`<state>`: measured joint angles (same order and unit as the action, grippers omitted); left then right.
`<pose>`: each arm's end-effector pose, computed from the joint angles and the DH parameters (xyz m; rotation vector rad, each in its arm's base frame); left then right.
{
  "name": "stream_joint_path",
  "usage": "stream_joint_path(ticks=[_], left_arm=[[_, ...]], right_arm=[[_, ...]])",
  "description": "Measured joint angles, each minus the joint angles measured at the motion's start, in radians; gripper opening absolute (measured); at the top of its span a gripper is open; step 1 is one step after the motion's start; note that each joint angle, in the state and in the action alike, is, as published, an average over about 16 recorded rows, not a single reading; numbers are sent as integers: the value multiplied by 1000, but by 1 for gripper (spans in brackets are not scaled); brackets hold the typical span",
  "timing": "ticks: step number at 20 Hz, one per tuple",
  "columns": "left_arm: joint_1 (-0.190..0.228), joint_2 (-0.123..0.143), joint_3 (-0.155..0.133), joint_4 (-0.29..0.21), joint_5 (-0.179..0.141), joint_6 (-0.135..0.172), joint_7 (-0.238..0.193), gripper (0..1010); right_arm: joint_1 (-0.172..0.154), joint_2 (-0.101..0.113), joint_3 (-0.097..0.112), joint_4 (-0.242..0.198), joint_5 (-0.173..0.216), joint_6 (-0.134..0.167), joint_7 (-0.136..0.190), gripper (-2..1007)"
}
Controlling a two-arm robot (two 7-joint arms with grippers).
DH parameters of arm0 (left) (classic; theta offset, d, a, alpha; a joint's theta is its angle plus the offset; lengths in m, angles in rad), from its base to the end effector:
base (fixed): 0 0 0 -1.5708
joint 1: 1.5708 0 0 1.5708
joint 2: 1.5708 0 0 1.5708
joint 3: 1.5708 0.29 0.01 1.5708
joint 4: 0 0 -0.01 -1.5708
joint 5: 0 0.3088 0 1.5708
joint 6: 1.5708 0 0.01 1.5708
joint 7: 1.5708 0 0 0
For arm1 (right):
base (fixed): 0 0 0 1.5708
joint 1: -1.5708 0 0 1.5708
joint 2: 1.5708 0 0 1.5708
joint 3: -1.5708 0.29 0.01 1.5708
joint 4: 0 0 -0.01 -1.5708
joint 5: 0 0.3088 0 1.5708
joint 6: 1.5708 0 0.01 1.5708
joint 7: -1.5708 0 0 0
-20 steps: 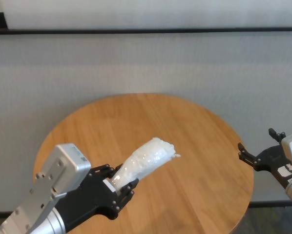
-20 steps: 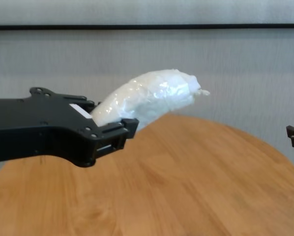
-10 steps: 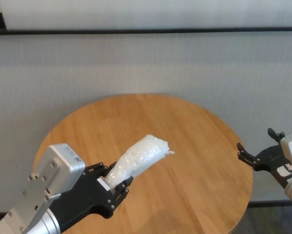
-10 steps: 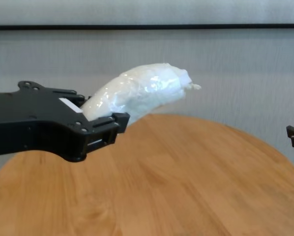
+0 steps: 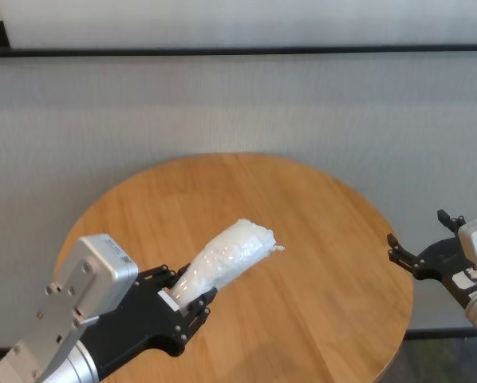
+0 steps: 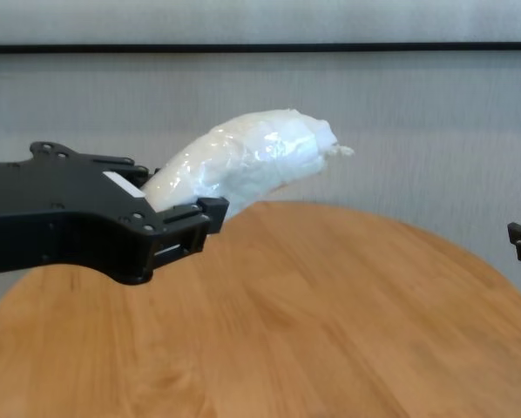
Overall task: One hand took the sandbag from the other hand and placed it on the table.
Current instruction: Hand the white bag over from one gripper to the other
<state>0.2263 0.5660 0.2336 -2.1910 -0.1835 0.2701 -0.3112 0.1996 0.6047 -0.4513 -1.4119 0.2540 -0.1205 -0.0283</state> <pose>0.2324 0.0074 -0.1888 0.2445 -0.1890 0.8231 0.3581 -0.0827 -0.3022 -0.3044 -0.2850 -1.2481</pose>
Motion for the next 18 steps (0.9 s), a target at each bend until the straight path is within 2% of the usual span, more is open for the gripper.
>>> stream_joint_path(ticks=[18], left_arm=[[-4, 3, 3, 4, -4, -1, -3, 383]], right_arm=[[0, 0, 0, 0, 0, 0, 0, 1000]])
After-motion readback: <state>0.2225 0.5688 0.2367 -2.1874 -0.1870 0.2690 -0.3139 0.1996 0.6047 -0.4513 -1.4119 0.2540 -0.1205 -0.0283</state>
